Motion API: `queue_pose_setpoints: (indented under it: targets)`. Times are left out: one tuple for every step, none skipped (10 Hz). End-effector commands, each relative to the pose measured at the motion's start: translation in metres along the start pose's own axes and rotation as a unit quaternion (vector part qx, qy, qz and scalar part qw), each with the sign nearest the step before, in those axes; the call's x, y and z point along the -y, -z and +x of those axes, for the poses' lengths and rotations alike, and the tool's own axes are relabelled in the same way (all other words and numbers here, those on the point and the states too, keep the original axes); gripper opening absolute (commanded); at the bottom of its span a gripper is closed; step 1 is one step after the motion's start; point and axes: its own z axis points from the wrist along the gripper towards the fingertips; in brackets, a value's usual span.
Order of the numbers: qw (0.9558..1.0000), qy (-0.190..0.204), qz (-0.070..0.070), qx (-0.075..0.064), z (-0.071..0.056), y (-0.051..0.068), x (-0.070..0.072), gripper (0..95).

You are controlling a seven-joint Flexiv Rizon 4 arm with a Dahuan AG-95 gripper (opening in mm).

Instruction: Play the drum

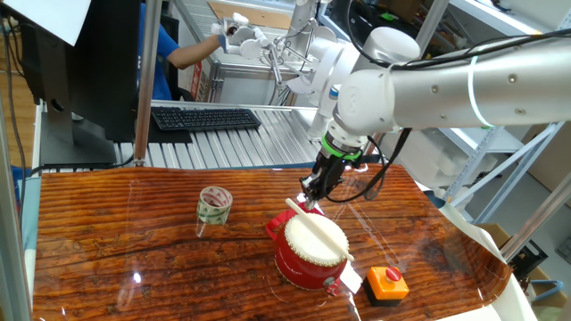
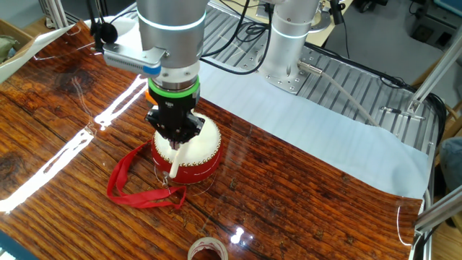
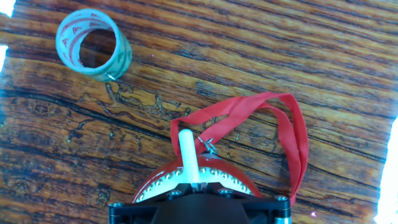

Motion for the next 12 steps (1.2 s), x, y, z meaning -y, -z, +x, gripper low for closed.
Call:
queue_pose_setpoints:
  targets:
    - [1.0000, -0.007, 0.000, 0.001, -0.0005, 0.0001, 0.0003, 19.0]
    - [1.0000, -0.006, 0.000, 0.000, -0.0005, 0.0001, 0.0003, 19.0]
    - [1.0000, -0.006, 0.000, 0.000, -0.0005, 0.0001, 0.0003, 19.0]
    - [1.0000, -0.006, 0.000, 0.001, -0.0005, 0.0001, 0.0003, 19.0]
    - [1.0000, -0.004, 0.000, 0.000, -0.0005, 0.0001, 0.0003, 19.0]
    - [1.0000, -0.004, 0.000, 0.001, -0.0005, 0.0001, 0.0003, 19.0]
    - [1.0000, -0.001, -0.001, 0.001, -0.0006, -0.0003, 0.0002, 19.0]
    - [1.0000, -0.001, -0.001, 0.001, -0.0010, -0.0018, -0.0001, 19.0]
    - [1.0000, -0.002, -0.001, 0.001, -0.0013, -0.0032, -0.0003, 19.0]
    - [1.0000, -0.004, -0.001, 0.001, -0.0016, -0.0046, -0.0006, 38.0]
    - [1.0000, -0.005, -0.001, 0.001, -0.0019, -0.0061, -0.0009, 38.0]
    - [1.0000, -0.005, -0.002, 0.002, -0.0022, -0.0067, -0.0013, 38.0]
